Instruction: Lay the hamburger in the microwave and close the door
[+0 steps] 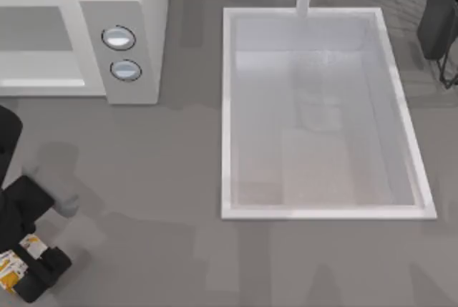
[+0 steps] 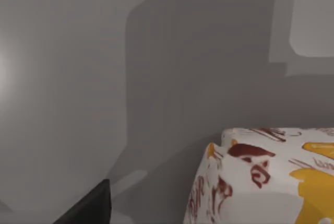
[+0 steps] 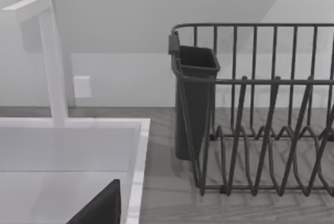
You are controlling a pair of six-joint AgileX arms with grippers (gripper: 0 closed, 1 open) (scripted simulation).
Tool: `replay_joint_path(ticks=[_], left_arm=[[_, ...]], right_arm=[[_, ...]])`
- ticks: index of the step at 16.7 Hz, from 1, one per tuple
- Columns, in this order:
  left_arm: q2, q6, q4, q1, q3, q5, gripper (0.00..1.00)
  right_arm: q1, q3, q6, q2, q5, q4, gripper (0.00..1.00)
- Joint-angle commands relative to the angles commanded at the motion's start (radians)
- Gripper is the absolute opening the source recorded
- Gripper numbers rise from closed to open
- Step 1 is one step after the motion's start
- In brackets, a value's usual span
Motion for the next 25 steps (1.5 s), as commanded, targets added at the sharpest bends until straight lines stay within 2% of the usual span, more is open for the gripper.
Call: replay_joint_path(ticks=[9, 17, 18, 21, 25], left_arm=[[0.000, 0.000, 0.000, 0.000, 0.000, 0.000, 0.02], [0.000, 0.000, 0.000, 0.000, 0.000, 0.000, 0.00], [-0.071, -0.004, -0.090, 0.005, 0.043, 0.022, 0.00], [-0.091, -0.002, -0.130, 0.003, 0.080, 0.023, 0.00], [-0.145, -0.004, -0.327, 0.002, 0.187, 0.022, 0.00]], right_arm=[[0.000, 0.000, 0.000, 0.000, 0.000, 0.000, 1.00], [0.000, 0.000, 0.000, 0.000, 0.000, 0.000, 1.00], [0.000, 0.000, 0.000, 0.000, 0.000, 0.000, 1.00], [0.000, 0.000, 0.000, 0.000, 0.000, 0.000, 1.00], [0.000, 0.000, 0.000, 0.000, 0.000, 0.000, 1.00]])
